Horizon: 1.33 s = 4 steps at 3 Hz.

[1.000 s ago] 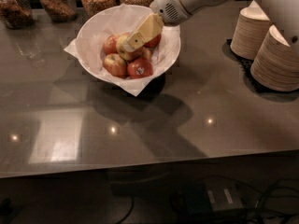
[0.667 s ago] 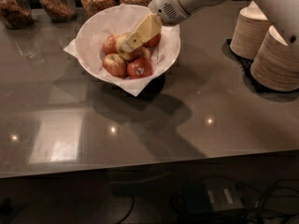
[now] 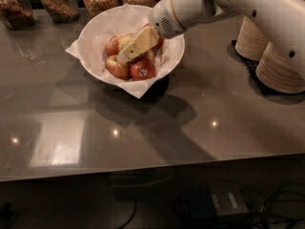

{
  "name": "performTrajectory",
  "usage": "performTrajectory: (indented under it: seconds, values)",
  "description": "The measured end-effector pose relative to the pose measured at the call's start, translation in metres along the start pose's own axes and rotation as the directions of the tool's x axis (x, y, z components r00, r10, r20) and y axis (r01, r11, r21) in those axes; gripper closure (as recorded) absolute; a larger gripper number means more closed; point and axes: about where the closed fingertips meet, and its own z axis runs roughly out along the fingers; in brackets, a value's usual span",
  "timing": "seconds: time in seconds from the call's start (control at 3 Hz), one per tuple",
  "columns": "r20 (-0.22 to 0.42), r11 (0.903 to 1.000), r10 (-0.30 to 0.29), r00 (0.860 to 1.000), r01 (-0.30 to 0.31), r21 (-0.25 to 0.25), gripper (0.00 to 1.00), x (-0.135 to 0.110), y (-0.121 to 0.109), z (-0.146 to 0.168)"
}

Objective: Pick apple from white bowl

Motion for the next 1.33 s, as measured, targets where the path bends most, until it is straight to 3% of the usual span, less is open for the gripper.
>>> performTrajectory:
  seconds: [0.67,1.33]
  values:
    - [0.034,0.9995,0.030,0.999,-0.029,-0.013,0.21,0.008,0.001,0.024]
    - [0.032,0.9993,0.037,0.999,-0.037,0.007,0.23,0.017,-0.001,0.029]
